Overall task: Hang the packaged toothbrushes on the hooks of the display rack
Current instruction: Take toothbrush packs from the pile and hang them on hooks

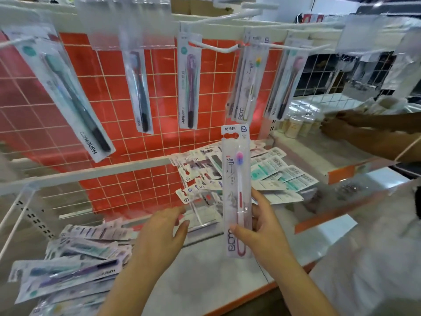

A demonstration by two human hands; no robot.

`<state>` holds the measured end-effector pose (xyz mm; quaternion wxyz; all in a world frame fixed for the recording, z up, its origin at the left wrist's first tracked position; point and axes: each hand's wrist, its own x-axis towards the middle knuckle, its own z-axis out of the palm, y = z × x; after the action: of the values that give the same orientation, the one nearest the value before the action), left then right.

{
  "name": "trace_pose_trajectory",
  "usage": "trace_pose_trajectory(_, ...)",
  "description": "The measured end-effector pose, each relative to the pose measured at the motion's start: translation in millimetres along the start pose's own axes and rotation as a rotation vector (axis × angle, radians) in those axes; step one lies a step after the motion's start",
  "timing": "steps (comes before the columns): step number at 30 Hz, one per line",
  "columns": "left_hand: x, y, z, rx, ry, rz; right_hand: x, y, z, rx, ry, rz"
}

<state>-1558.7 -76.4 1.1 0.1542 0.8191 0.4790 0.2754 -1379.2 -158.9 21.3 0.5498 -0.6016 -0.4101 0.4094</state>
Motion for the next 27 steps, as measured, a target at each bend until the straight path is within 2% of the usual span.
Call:
trace_pose_trajectory(6, -10.2, 31.2, 10.3, 0.003, -0.012, -0.039, -12.6, -1.7, -27.0, -0.025, -0.040, -0.039)
trace_pose_trajectory(14, -59.6, 111.8, 55.3, -0.002, -0.015, -0.116, -53.8, 15.0, -113.6, -0.046, -0.105, -0.053)
trace_pose_trajectory(21, -128.7, 167.9, 92.2, -0.005, 0.043, -0.223, -105.2, 41.3, -211.0, -0.086, -0.124, 0.016)
trace_pose_trajectory(27, -170.6, 190.0, 117.7, -0.054, 0.013, -0.312, -139.0, 71.8, -246.9, -0.070, -0.222, 0.112)
